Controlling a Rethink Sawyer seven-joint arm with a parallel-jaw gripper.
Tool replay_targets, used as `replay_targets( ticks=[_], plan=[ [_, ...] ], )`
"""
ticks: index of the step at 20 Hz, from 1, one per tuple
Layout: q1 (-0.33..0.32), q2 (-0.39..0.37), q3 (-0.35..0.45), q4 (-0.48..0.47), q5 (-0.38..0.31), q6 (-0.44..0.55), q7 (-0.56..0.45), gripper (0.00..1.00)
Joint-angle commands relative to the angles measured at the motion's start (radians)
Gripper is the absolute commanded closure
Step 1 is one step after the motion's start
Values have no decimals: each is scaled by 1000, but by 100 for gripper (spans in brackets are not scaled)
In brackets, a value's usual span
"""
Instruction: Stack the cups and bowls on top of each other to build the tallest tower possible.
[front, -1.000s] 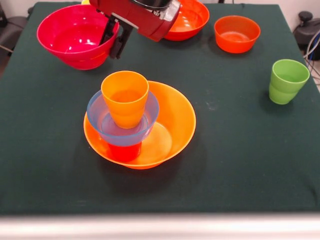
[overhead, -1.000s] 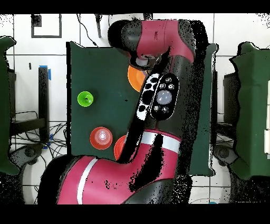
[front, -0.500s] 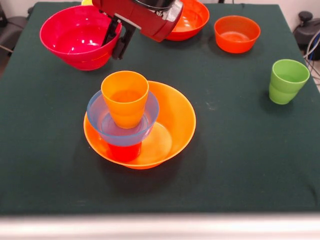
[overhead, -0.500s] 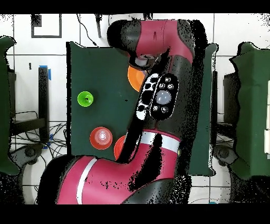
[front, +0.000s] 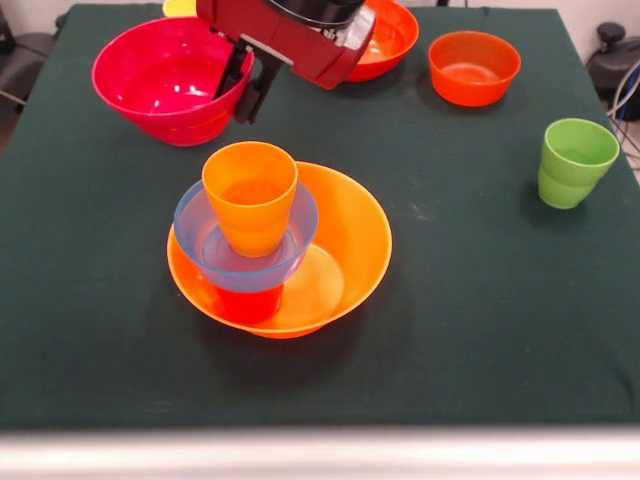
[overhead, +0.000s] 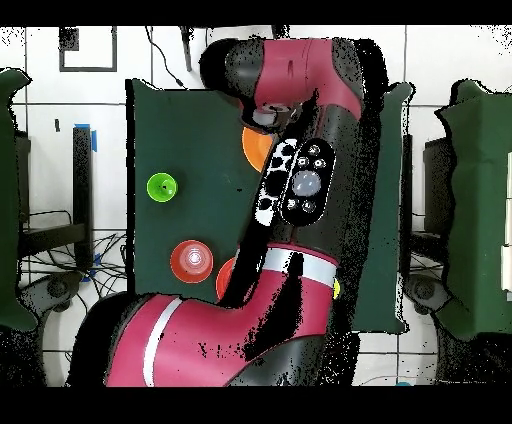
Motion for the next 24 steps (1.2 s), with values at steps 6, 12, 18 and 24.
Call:
replay_targets(
  ticks=[6,12,18,24],
  plan=[
    [43,54,40,4,27,59,215,100],
    [46,80,34,-39,35,74,217,100],
    [43,99,22,-62,49,71,210,100],
    [34,114,20,-68,59,55,202,100]
  ],
)
